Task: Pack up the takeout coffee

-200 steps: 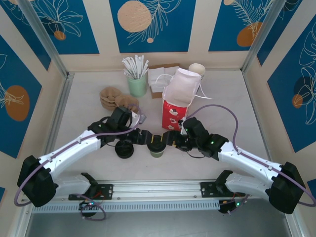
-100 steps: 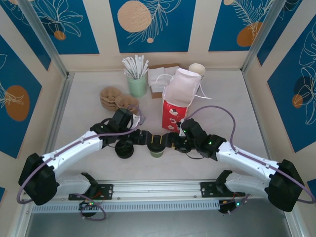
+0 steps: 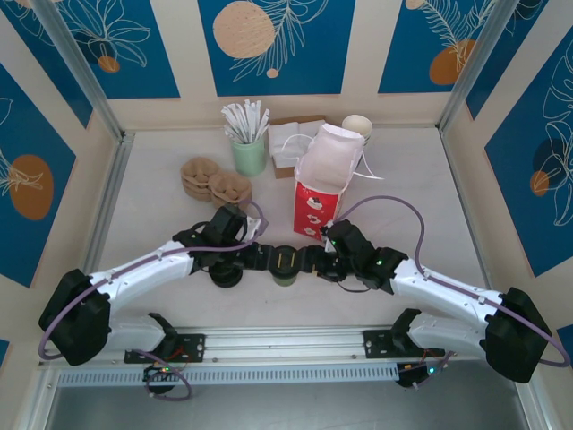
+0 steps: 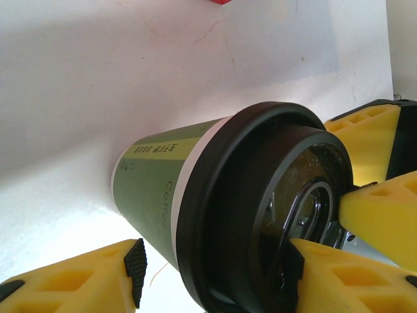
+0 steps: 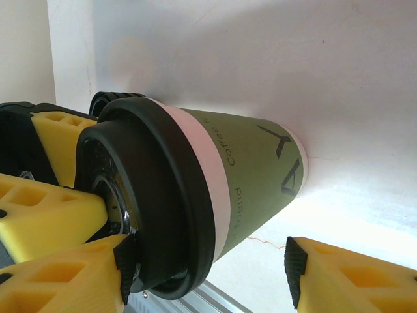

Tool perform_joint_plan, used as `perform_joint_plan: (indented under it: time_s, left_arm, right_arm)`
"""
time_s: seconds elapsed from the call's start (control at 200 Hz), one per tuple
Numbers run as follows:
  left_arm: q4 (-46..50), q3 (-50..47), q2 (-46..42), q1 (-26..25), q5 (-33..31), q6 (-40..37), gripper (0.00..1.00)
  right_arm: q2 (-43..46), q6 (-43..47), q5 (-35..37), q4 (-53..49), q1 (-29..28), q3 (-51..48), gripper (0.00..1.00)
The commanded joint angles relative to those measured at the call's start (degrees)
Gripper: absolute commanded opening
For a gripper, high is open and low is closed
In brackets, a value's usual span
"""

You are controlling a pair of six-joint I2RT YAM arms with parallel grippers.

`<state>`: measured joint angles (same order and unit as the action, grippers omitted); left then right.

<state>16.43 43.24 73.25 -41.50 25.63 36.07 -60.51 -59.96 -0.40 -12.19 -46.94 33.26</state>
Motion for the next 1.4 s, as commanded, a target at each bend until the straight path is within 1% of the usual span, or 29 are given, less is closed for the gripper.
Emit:
perform_joint_plan:
  time_s: [0.0,0.32,0.51,0.82,1.15,1.395]
  left_arm:
    - [0.8,-0.9,0.5,-0.5,-0.5,0.1,0.58]
    - [1.3,1.5,1.5,-0.5,0.3,-0.6,0.58]
    - [2.5,3.5,2.9,-0.4,0.3,-1.9,0.56]
    - [2.3,3.5,4.3,-0.5,0.9,-2.1,0.54]
    - [2.8,4.2,4.7,-0.4,0.7,-2.5,0.54]
    - [3.6,5.1,5.2,-0.4,0.4,-3.2,0.53]
  right_arm:
    - [1.0,0.7,0.5,-0.9,-0.4,-1.0,0.64]
    - [1.2,-0.1,3.0,-4.1,0.3,1.1,0.62]
    - [0.9,0.0,1.8,-3.7,2.1,1.3,0.61]
    - [-0.7,2.0,-1.0,-3.0,5.5,3.1,0.63]
    - [-4.5,3.7,-3.7,-1.9,5.7,5.1,0.64]
    - [-5.2,2.7,-1.9,-2.5,5.8,3.8,0.63]
